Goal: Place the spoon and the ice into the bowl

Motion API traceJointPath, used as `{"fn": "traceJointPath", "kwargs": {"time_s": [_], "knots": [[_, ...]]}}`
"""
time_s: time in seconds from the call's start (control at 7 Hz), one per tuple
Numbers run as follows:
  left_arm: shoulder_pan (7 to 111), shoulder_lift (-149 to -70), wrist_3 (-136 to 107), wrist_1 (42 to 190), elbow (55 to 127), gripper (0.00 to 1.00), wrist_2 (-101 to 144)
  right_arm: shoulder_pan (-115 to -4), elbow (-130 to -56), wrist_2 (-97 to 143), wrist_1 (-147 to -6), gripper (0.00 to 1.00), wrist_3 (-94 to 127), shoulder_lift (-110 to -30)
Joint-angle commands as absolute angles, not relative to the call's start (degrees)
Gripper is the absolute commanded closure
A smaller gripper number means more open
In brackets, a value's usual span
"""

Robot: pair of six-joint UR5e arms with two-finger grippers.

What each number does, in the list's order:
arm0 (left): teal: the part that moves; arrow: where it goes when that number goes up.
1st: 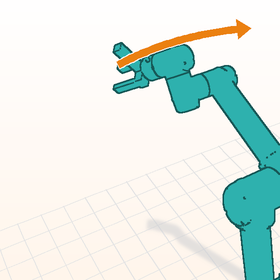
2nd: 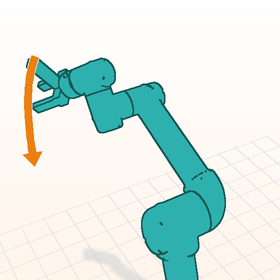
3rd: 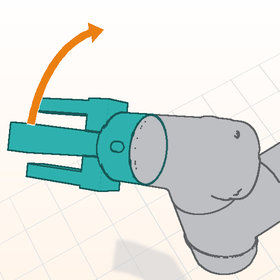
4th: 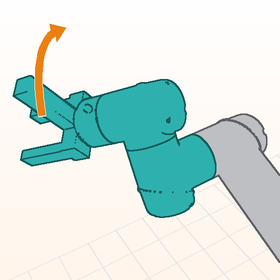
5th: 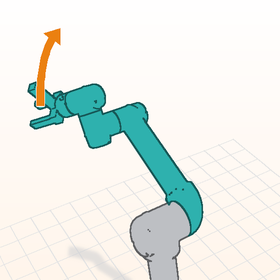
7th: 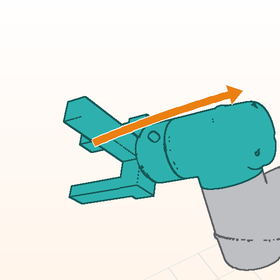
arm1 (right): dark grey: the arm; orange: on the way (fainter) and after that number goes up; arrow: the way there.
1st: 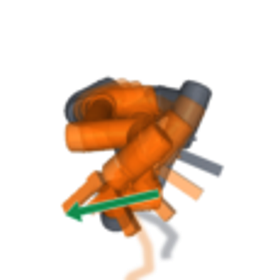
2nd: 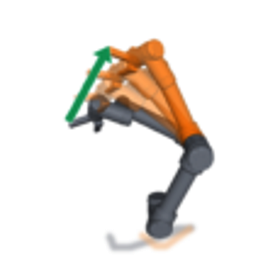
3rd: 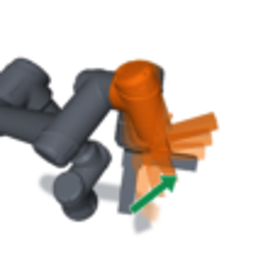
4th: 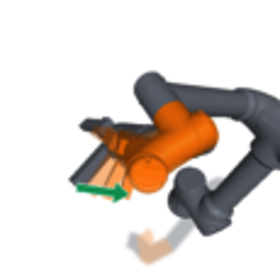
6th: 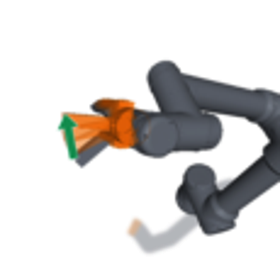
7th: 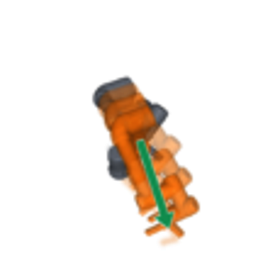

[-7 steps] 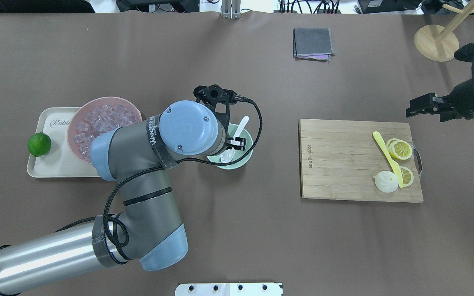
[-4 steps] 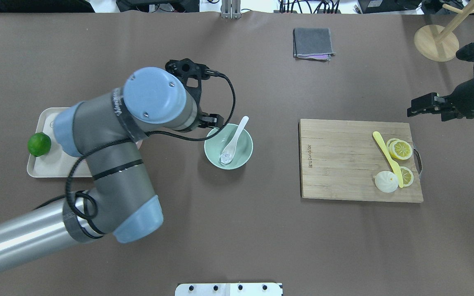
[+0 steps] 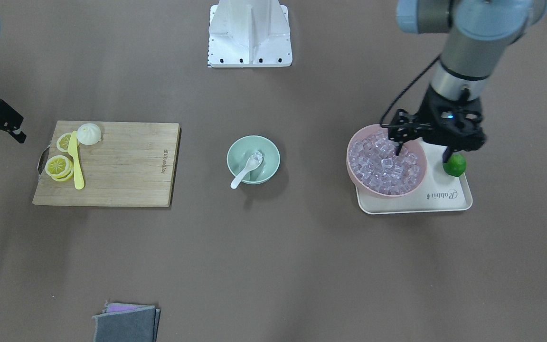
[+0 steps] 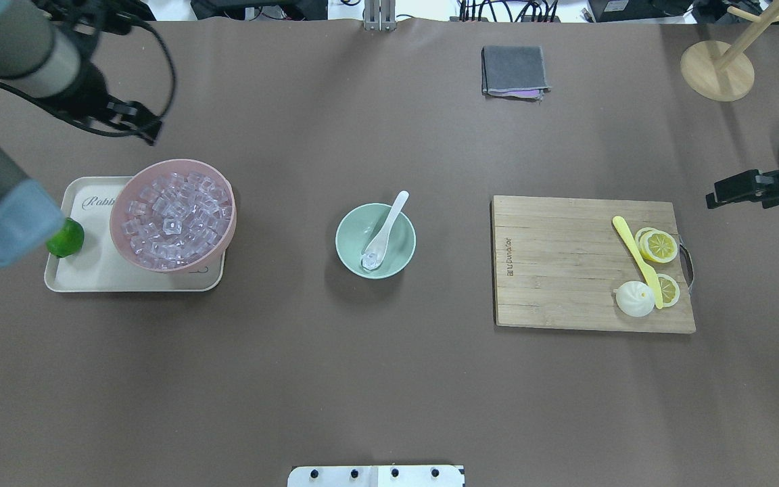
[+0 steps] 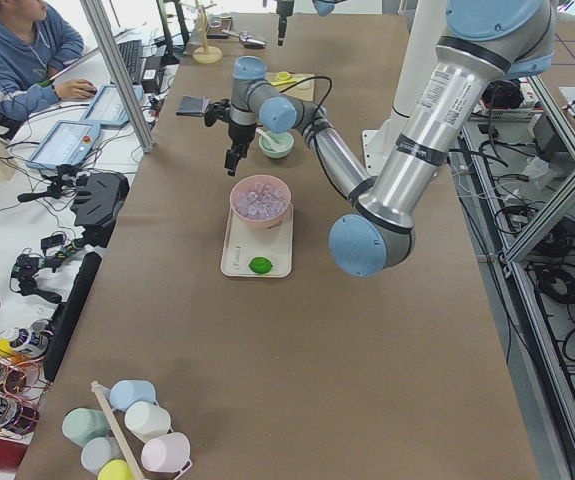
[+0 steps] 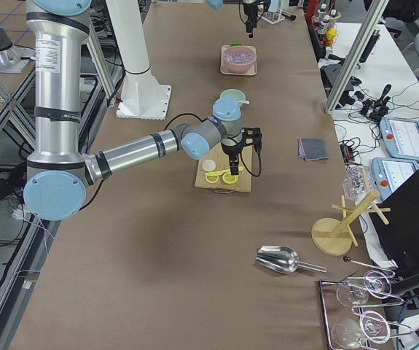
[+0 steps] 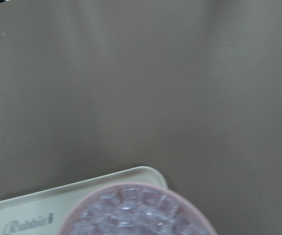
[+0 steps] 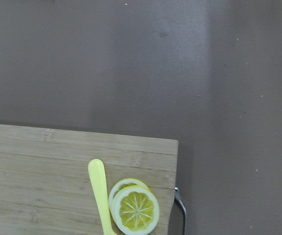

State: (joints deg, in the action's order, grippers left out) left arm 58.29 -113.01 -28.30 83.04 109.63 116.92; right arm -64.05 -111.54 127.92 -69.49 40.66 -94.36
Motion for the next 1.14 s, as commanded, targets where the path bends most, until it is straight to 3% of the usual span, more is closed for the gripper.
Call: {"fn": "traceJointPath", "kwargs": {"time_s": [0.0,0.43,1.0], "knots": [[71.2,-100.7,-10.3,84.3,108.4,0.02,125.3,-70.7,-109.7,132.6,-70.2,0.00,32.1,-95.8],[79.5,-87.1,-6.6,87.9,106.1,0.02,135.2,-77.8,-104.1,135.3,-70.2,0.00,22.3,-95.8],[82.4,-83.6,-0.5,92.3,103.0,0.02,135.4,-78.6,-104.0,135.7,-69.8,0.00,21.5,-97.4]]}}
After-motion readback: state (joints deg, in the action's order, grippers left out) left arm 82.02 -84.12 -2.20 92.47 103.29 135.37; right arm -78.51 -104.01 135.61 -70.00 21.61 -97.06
